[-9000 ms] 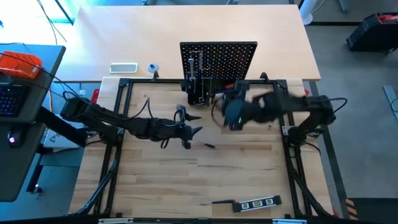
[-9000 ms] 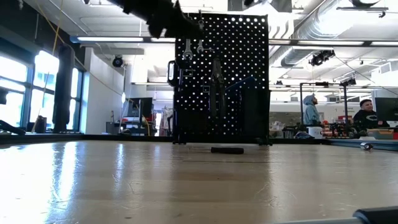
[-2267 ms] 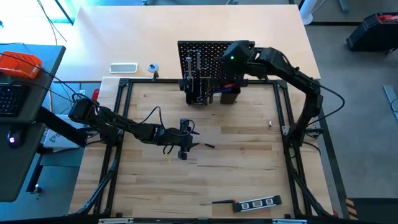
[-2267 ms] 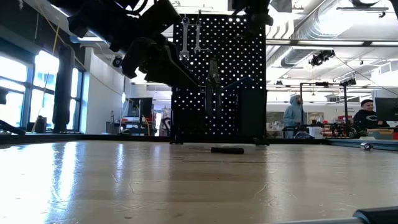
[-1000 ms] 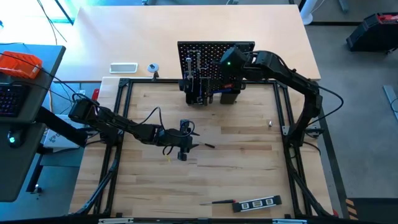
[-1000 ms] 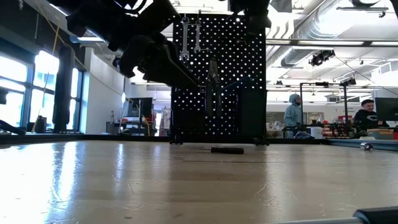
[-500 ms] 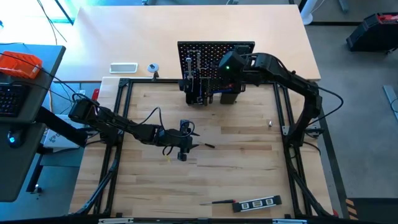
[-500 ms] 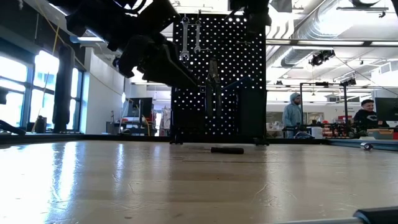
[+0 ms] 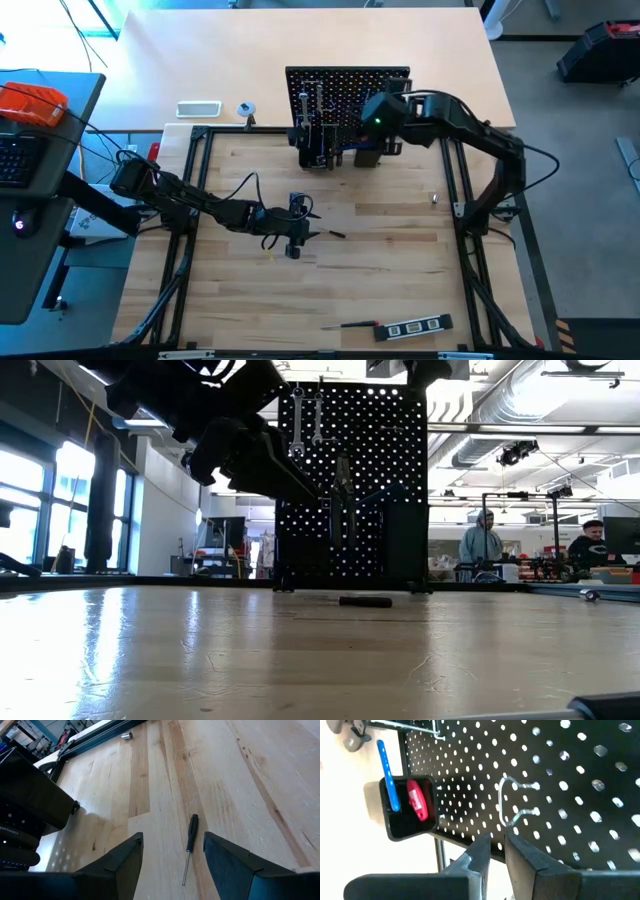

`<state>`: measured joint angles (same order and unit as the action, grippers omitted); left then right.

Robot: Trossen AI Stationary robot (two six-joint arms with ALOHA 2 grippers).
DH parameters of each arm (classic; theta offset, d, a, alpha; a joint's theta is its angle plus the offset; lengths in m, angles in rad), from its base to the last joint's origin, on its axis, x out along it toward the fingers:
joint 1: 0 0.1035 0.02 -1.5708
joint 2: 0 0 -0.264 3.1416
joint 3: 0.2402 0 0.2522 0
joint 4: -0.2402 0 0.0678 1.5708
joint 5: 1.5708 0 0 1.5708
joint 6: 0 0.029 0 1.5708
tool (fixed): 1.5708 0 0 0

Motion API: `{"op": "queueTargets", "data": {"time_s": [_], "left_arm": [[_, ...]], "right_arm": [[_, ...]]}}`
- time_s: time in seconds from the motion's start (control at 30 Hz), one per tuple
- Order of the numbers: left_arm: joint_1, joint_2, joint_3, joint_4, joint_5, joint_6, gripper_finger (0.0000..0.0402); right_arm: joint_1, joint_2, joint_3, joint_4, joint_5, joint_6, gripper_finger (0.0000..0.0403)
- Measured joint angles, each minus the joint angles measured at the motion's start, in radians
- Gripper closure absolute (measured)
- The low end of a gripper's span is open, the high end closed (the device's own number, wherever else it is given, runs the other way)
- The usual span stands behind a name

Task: Hang tools onto peg board
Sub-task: Hang the pick tool on the pegboard

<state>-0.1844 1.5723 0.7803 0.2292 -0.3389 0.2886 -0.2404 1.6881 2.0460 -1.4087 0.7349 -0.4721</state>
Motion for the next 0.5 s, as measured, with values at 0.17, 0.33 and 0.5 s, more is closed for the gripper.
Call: {"op": "queueTargets", "data": {"time_s": [0.17,0.33,0.5], "left_arm": [[0.000,0.000,0.000,0.000,0.000,0.000,0.0202],[0.000,0.000,0.000,-0.003,0.000,-0.001,0.0202],[0.001,0.000,0.000,-0.037,0.047,-0.012,0.0202]], "right_arm": [[0.054,-0.034,0.000,-0.057,0.009,0.078,0.0352],[0.135,-0.070,0.000,-0.164,0.009,0.233,0.0352],[0.254,-0.113,0.000,-0.162,-0.170,0.420,0.0352]]}}
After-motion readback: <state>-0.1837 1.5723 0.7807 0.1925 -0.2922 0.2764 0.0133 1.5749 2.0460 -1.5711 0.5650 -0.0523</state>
